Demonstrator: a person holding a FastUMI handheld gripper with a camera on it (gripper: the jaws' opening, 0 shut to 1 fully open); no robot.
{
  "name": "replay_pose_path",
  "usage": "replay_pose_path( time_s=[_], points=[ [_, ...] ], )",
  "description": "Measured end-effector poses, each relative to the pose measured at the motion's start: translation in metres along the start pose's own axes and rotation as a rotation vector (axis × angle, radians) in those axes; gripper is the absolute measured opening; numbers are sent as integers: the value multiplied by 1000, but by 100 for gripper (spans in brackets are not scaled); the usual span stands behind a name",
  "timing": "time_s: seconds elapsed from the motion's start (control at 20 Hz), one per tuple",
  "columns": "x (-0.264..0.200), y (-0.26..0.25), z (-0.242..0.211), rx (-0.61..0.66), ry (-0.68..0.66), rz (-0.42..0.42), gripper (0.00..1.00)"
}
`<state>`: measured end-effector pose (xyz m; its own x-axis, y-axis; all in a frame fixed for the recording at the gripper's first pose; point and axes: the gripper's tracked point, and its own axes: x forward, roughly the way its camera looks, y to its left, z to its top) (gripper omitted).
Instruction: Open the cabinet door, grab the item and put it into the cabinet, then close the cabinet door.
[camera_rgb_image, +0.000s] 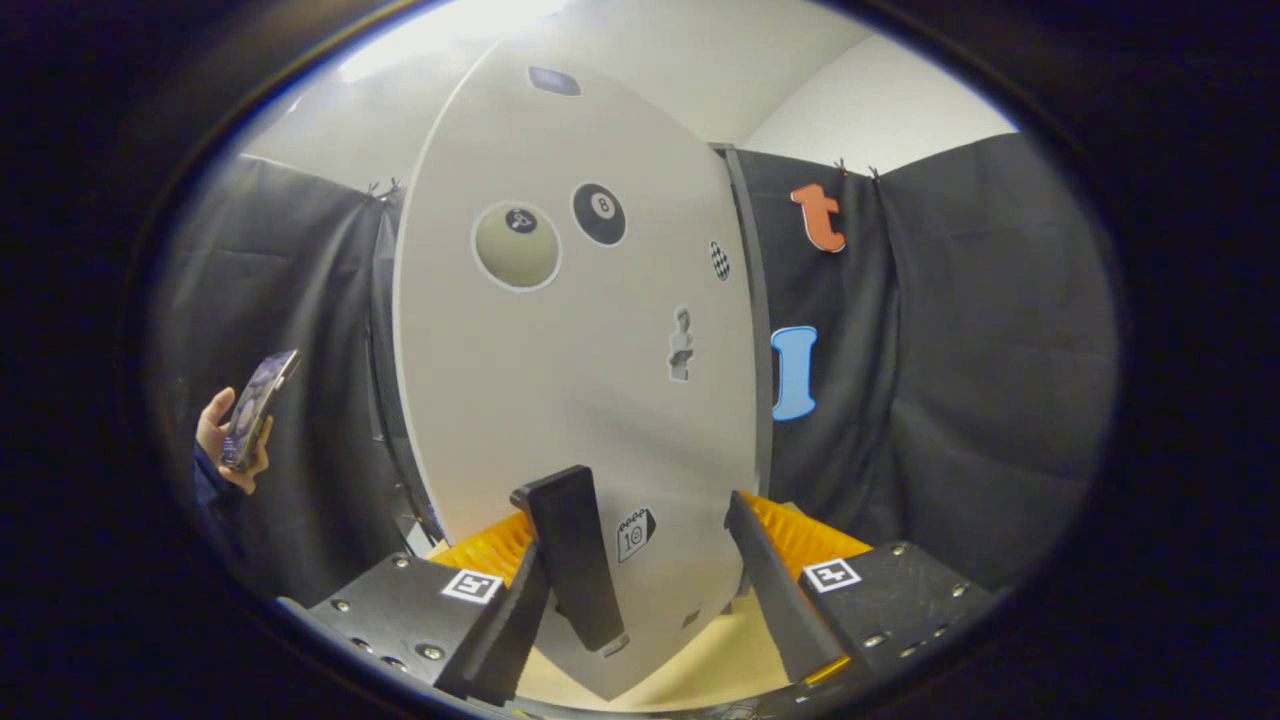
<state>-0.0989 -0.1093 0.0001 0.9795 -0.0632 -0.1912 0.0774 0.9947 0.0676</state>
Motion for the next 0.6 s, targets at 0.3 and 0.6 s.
replay_pose_path(
  time_s=[0.3, 0.6],
  points=[
    [-10, 3, -6, 49, 10, -23, 94],
    [2, 26, -7, 96, 15, 76, 94]
  ],
)
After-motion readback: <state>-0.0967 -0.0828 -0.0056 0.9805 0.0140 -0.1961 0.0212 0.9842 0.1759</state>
